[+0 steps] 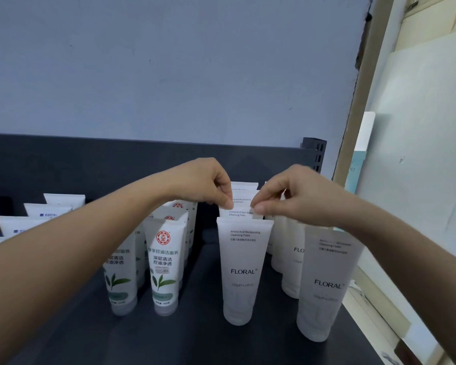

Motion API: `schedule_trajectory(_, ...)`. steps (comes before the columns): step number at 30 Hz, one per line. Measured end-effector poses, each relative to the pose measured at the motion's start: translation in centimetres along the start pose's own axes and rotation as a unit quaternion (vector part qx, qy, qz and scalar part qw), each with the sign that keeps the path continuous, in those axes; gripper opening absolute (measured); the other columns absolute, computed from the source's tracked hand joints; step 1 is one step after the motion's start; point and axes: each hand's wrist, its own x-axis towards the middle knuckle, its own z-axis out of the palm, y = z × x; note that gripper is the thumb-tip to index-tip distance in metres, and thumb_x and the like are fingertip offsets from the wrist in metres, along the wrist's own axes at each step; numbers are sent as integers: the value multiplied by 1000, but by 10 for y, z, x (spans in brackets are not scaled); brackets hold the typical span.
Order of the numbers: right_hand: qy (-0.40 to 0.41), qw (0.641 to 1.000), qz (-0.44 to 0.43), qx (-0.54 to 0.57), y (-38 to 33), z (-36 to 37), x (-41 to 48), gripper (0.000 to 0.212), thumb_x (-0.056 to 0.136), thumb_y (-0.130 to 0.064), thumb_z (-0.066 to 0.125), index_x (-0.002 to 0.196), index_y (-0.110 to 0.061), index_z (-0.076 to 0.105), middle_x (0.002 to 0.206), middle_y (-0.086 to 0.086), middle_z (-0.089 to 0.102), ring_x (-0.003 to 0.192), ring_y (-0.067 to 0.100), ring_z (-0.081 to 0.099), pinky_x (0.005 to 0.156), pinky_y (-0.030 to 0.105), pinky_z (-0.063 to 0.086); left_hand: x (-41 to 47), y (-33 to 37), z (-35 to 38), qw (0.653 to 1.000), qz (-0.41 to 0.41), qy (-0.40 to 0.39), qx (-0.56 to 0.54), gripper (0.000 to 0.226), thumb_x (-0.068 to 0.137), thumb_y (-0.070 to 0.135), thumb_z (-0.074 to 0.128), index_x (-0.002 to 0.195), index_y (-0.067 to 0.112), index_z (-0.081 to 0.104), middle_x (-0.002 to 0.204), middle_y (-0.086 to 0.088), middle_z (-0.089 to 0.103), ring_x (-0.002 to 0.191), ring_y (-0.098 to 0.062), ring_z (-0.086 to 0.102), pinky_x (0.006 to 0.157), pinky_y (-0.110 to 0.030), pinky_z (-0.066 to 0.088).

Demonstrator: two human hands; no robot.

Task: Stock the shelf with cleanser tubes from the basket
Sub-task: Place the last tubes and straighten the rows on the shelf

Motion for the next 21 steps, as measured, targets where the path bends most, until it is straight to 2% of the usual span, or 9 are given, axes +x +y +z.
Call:
schedule_trajectory(2,50,999,21,3,11,-14,1,5,82,-25,74,85,-28,77,80,-18,71,66,-12,60,57,2,41,2,6,-6,1000,-2,-7,-8,21,83,36,72,78,16,75,77,5,73,70,-6,64,73,-22,52)
schedule_trajectory(5,96,993,71,-13,35,-27,7,8,83,-22,74,89,-27,76,87,-15,72,75,-4,64,67,11,47,21,19,-7,999,-1,54,-5,27,89,37,65,73,16,72,71,10,70,68,-3,61,64,-19,48)
schedule_trajectory(9,76,988,124,-48,63,-28,17,16,83,-19,74,99,-20,76,93,-8,71,82,2,63,76,18,44,62,37,7,996,23,63,61,19,92,26,61,99,16,75,105,8,71,96,-10,63,82,-24,49)
schedule_trajectory(13,53,986,137,-77,81,-26,25,21,81,-19,76,102,-19,75,93,-7,70,84,6,64,78,18,43,100,43,27,984,58,40,164,22,92,19,60,109,15,72,115,4,69,105,-16,61,91,-33,49)
schedule_trajectory(15,46,986,136,-79,89,-25,28,21,80,-18,76,101,-19,76,90,-8,69,85,6,64,79,18,44,115,41,34,975,61,54,208,20,89,13,61,106,14,73,110,-1,70,102,-22,62,89,-37,51)
schedule_trajectory(18,50,987,132,-75,96,-20,33,18,80,-16,76,98,-19,77,88,-10,70,84,6,65,85,22,50,127,38,43,970,63,56,229,19,84,2,57,91,9,74,91,-4,70,85,-27,62,80,-39,56)
schedule_trajectory(21,59,988,126,-64,100,-17,35,11,81,-15,75,92,-17,77,78,-13,67,79,4,64,81,22,50,132,40,49,971,67,60,223,22,84,1,57,91,12,74,96,-2,71,87,-23,65,78,-39,56)
